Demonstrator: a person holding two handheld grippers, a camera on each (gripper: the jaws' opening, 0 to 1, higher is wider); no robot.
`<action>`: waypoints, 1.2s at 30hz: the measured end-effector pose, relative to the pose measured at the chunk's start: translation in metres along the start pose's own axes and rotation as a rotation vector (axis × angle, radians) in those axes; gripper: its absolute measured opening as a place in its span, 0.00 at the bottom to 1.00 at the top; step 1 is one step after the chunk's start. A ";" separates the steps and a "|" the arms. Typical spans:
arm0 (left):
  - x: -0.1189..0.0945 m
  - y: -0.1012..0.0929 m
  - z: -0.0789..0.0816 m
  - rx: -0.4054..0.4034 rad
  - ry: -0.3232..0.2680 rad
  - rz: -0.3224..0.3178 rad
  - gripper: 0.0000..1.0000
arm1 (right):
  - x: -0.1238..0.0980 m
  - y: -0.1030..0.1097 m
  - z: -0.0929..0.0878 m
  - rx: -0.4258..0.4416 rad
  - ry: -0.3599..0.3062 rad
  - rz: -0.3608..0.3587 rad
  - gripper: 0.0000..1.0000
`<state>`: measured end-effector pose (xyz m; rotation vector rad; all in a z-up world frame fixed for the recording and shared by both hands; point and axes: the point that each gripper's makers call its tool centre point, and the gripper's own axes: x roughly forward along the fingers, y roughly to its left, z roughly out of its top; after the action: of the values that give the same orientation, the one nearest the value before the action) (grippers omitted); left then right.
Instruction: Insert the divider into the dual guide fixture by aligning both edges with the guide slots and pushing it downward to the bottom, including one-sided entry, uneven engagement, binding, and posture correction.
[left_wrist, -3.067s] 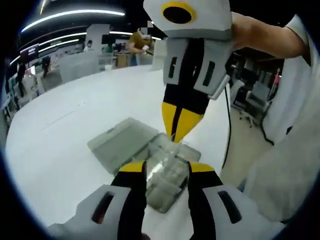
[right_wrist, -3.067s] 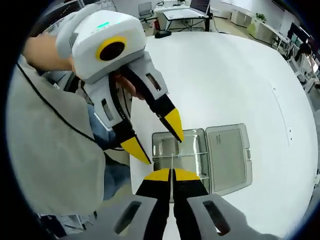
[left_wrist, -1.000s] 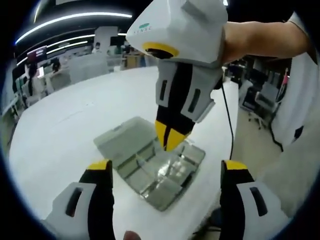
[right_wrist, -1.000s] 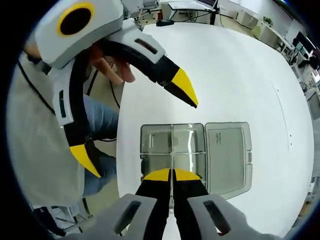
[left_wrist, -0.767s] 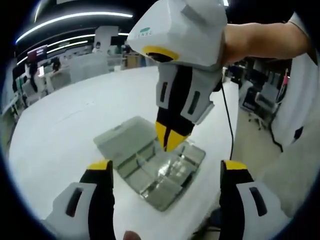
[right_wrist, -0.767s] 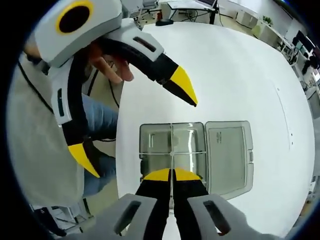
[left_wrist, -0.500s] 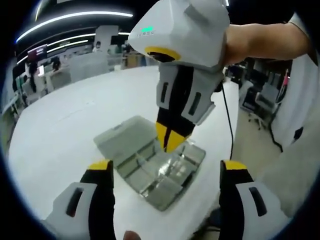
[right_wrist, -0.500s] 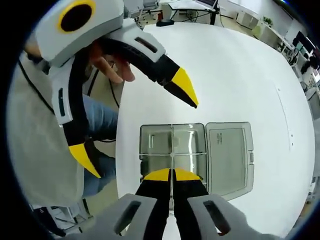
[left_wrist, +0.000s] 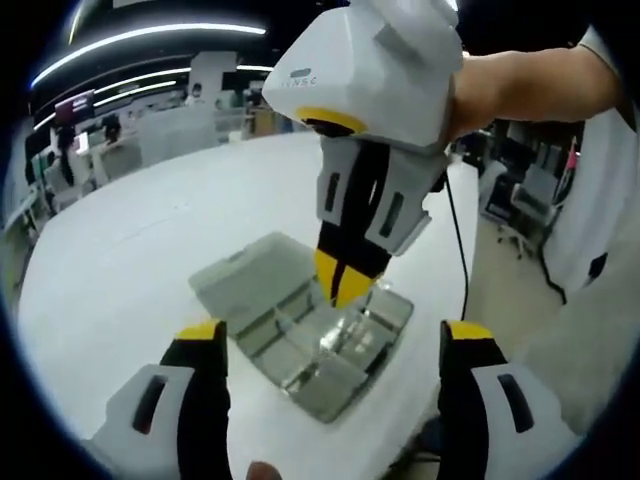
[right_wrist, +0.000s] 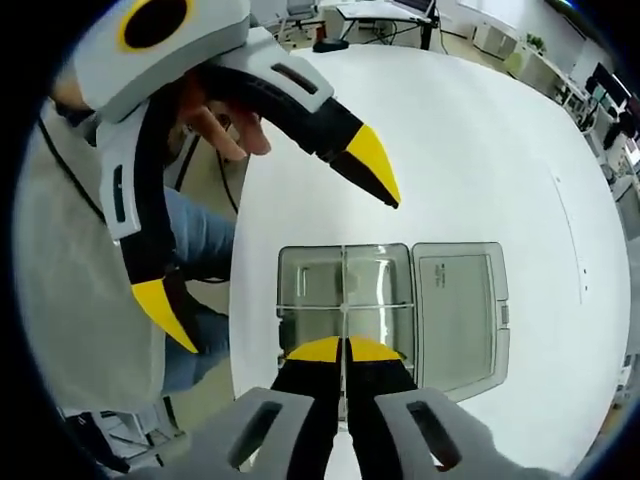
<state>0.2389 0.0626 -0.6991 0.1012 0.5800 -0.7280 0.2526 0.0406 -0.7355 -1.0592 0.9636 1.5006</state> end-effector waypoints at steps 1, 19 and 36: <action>0.000 0.000 0.000 0.001 0.000 0.000 0.85 | 0.000 0.000 0.000 0.005 -0.002 0.000 0.00; -0.003 0.000 -0.001 0.008 0.008 0.000 0.85 | 0.008 0.000 -0.003 0.011 -0.017 -0.005 0.00; -0.003 -0.001 -0.004 -0.002 0.010 0.006 0.85 | 0.018 0.001 -0.006 -0.003 -0.006 -0.006 0.00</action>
<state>0.2350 0.0649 -0.7008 0.1049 0.5897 -0.7220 0.2504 0.0400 -0.7540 -1.0585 0.9541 1.5002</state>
